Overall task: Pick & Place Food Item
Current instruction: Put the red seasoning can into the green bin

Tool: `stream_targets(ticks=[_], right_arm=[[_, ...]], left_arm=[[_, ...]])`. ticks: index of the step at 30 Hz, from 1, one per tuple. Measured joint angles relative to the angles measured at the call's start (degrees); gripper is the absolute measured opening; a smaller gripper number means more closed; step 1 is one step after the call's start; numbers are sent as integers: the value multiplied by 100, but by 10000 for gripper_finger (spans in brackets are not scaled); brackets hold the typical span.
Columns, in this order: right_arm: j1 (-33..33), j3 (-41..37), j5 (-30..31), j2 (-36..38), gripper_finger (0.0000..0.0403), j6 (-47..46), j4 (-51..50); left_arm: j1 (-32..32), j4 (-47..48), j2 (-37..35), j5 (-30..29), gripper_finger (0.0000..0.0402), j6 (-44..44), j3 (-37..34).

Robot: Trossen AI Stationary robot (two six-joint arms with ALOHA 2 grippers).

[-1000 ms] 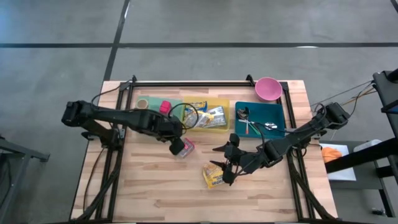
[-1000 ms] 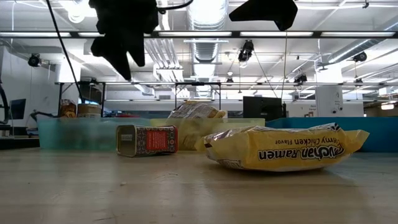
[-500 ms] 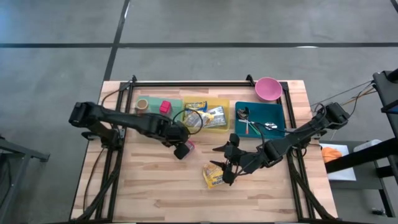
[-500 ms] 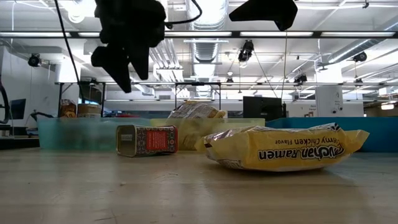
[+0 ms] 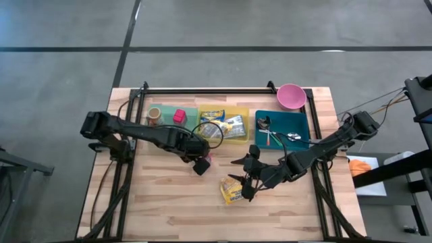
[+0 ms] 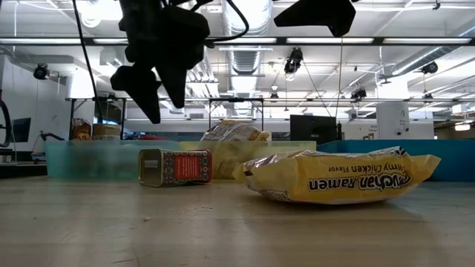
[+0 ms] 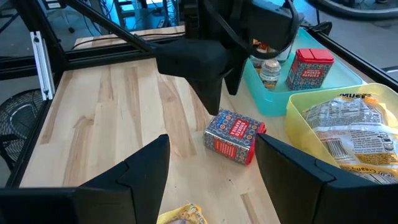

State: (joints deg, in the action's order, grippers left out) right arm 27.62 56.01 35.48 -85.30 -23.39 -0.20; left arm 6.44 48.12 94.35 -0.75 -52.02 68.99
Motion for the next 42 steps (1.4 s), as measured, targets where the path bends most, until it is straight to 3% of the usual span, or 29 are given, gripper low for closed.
stream_targets(ticks=[13,20,42], right_arm=[[0,0,-23,27,231,-9,-122],[0,-2,-101,131,231,-48,-552],[0,-7,-116,122,231,-64,-512]], left_arm=[[247,33,312,-742,318,-202,-15],[221,-74,714,-623,318,104,-42],[203,-467,1107,-882,318,939,-156]])
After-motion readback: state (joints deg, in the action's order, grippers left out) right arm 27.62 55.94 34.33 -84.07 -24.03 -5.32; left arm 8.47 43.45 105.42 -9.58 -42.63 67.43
